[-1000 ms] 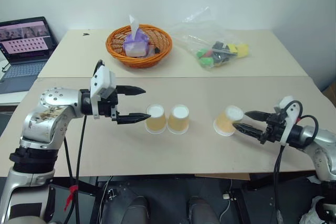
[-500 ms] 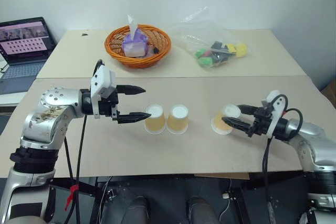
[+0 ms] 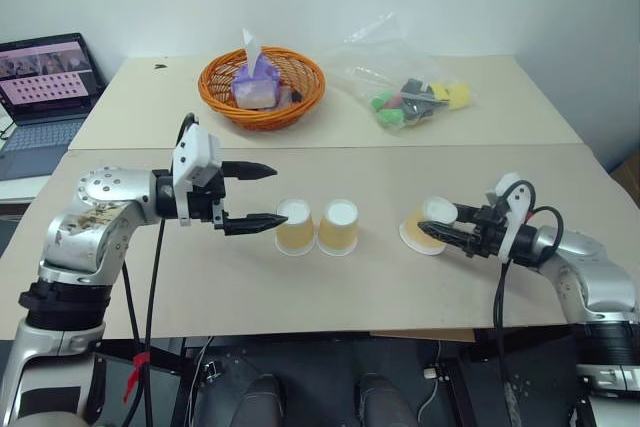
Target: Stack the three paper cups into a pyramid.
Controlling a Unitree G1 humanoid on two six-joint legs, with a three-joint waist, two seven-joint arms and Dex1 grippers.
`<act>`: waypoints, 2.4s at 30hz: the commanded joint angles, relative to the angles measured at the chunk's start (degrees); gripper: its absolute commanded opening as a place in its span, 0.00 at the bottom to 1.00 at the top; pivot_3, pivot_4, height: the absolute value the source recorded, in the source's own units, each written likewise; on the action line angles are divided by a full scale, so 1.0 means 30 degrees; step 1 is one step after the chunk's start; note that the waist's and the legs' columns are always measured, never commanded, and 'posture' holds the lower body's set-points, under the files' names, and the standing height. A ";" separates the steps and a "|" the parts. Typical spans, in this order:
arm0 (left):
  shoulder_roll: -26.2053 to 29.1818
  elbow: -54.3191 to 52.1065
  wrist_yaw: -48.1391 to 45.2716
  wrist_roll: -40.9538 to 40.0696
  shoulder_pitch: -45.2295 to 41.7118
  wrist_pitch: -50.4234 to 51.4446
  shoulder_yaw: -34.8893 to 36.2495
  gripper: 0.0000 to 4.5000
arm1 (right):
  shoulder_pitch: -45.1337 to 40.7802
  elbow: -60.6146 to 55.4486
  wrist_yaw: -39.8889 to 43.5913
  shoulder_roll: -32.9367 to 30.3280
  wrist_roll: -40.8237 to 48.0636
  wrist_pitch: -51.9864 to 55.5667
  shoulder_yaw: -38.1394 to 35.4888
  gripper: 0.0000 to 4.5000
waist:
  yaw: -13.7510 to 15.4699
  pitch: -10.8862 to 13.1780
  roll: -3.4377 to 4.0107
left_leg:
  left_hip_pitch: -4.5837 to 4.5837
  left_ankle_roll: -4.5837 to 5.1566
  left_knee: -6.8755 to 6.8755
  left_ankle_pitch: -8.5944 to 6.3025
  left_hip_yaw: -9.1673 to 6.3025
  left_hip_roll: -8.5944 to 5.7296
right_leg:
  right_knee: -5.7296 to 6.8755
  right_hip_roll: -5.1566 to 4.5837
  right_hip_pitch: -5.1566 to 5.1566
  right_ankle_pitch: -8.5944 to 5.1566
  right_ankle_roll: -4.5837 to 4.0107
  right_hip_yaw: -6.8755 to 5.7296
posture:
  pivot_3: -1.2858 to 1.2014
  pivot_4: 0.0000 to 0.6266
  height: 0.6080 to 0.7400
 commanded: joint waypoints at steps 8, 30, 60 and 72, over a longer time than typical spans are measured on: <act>0.0052 -0.1142 0.0590 -0.0450 0.1087 -0.0090 0.0727 1.00 | -0.3963 -0.3128 0.1789 -0.1399 0.1107 0.1465 0.0507 0.71 | -0.0026 0.0009 0.0016 | -0.0002 0.0000 -0.0002 0.0000 0.0002 0.0002 | 0.0006 0.0000 -0.0011 0.0000 0.0000 0.0004 | 0.52 0.24 1.00; 0.0068 -0.1431 0.0468 -0.0445 0.1105 0.0120 0.0583 1.00 | -1.4999 0.4888 0.5385 0.4545 -0.0518 0.3453 0.6291 0.71 | 0.0012 0.0016 0.0026 | -0.0037 -0.0001 -0.0011 0.0001 -0.0012 0.0003 | 0.0035 0.0000 -0.0067 0.0002 -0.0004 -0.0009 | 0.52 0.24 1.00; -0.0301 -0.0538 0.0061 0.0008 0.0323 -0.0222 -0.0067 1.00 | -1.4404 0.4144 0.5432 0.4827 -0.1931 0.5012 0.6826 0.71 | -0.0047 0.0018 0.0029 | -0.0062 -0.0006 -0.0013 0.0003 -0.0007 0.0001 | 0.0049 -0.0001 -0.0120 0.0004 -0.0007 -0.0007 | 0.52 0.24 1.00; -0.0254 -0.0427 -0.0020 -0.0008 0.0214 -0.0135 -0.0096 1.00 | -1.4720 0.3638 0.5017 0.4611 -0.2121 0.4981 0.6759 0.71 | -0.0045 0.0018 0.0029 | -0.0063 -0.0006 -0.0013 0.0003 -0.0008 0.0002 | 0.0049 0.0000 -0.0121 0.0004 -0.0007 -0.0007 | 0.52 0.24 1.00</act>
